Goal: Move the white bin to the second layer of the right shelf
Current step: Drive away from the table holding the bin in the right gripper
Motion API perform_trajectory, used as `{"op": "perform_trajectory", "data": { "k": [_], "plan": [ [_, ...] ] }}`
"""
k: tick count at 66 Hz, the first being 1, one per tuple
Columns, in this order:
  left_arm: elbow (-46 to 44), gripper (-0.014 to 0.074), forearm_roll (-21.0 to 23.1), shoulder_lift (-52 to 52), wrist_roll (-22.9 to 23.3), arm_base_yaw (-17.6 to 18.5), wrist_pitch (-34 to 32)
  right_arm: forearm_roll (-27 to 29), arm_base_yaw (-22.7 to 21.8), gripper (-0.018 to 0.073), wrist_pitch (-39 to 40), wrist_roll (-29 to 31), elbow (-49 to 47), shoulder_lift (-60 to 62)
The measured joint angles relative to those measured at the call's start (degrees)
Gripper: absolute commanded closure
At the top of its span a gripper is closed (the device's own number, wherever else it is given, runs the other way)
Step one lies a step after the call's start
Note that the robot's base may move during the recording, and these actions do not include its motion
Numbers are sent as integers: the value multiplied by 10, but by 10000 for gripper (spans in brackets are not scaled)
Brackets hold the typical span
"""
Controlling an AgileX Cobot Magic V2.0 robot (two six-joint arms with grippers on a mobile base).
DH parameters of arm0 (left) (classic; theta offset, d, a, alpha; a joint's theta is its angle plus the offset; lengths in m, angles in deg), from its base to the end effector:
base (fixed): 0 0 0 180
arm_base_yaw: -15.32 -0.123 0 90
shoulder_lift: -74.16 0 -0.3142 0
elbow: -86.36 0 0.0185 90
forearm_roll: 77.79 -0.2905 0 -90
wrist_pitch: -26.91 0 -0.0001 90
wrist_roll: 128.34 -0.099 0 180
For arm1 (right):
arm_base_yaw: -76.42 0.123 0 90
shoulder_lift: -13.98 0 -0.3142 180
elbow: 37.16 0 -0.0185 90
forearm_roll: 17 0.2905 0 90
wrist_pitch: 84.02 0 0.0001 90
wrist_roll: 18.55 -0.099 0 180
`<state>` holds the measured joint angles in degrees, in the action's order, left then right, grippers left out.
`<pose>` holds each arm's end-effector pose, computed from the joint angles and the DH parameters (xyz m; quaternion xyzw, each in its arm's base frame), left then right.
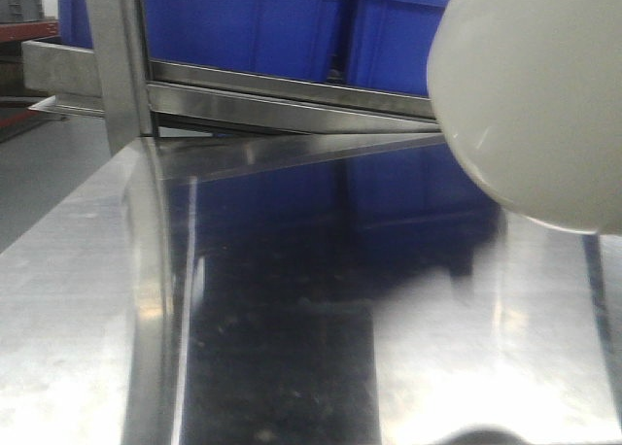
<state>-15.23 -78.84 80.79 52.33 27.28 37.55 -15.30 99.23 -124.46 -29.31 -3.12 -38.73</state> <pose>0.0727 -0.0151 0.1929 0.0784 0.7371 -0.0666 0.6679 0.1628 0.0705 0.3480 -0.0882 0.8912 0.1415 0.4218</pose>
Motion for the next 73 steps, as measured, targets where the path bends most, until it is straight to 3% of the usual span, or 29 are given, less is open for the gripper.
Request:
{"op": "perform_trajectory", "data": {
  "k": [73],
  "plan": [
    [0,512,0,0,0,0,0,0,0,504,-5,0,0,2]
  ]
}}
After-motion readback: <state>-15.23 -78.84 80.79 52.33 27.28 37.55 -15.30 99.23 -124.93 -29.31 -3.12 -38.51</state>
